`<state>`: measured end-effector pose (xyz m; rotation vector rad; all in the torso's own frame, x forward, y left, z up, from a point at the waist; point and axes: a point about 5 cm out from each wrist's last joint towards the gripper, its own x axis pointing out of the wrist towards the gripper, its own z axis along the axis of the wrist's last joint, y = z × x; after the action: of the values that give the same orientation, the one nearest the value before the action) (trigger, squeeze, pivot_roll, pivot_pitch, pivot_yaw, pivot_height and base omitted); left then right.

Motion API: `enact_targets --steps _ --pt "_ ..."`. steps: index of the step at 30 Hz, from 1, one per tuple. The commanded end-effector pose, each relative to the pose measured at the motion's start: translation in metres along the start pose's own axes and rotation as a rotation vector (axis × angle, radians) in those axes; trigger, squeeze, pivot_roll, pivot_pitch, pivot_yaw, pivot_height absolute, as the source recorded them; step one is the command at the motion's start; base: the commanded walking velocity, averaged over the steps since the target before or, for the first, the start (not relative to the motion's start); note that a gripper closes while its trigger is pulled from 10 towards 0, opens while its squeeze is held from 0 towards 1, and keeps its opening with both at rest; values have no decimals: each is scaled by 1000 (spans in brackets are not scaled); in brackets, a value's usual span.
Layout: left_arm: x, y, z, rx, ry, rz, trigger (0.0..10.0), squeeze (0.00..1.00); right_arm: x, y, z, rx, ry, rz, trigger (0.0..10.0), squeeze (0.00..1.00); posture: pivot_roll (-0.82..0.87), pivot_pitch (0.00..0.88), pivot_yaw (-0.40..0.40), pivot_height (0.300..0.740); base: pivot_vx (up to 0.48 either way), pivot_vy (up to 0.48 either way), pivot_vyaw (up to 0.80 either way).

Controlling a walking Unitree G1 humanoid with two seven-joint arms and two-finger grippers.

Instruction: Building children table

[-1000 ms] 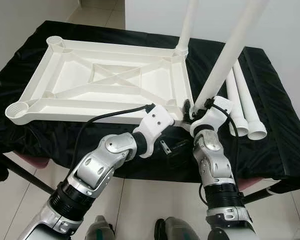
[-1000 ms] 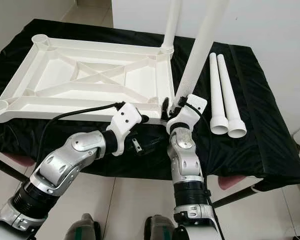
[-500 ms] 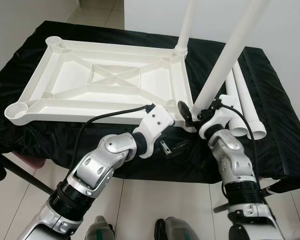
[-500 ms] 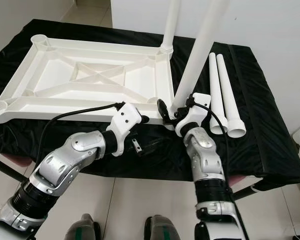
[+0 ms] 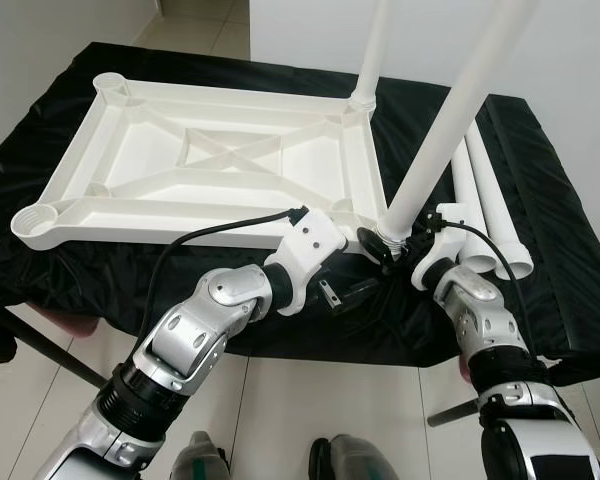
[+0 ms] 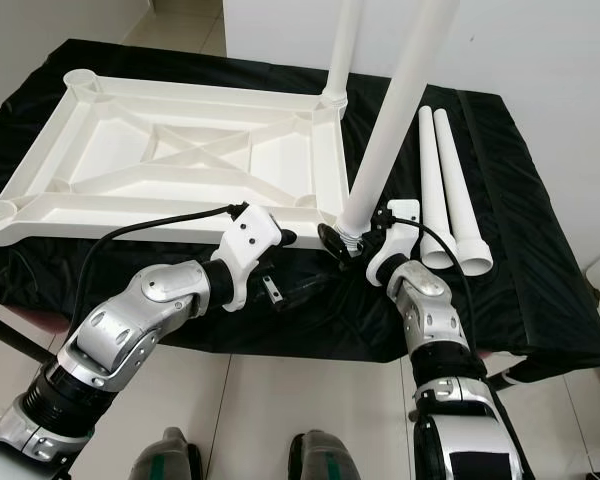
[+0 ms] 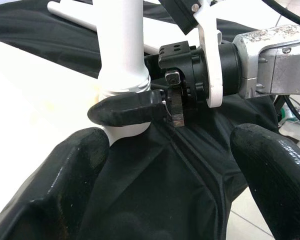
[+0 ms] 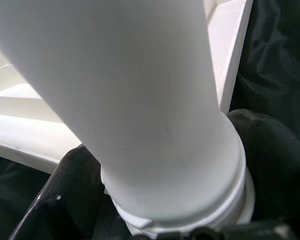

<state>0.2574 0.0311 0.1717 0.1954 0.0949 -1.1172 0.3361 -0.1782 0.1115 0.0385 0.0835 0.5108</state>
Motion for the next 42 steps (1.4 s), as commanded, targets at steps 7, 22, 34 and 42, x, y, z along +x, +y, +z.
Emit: enact_targets --steps 7,22,34,42 --pt "1 -3 -1 4 12 -43 10000 0 8 -6 -1 -23 13 37 10000 0 -28 15 -47 740 0 0 0" --pt "1 -3 -1 8 14 -48 10000 0 14 -8 4 6 -37 44 9059 0 -21 0 -44 740 0 0 0" --pt "2 -5 -1 9 15 -59 10000 0 14 -12 2 -8 -27 37 0 0 -26 0 -43 740 0 0 0" --pt "2 -5 -1 8 13 -58 10000 0 12 -11 -5 -34 -4 -43 0 0 -26 2 -55 740 0 0 0"
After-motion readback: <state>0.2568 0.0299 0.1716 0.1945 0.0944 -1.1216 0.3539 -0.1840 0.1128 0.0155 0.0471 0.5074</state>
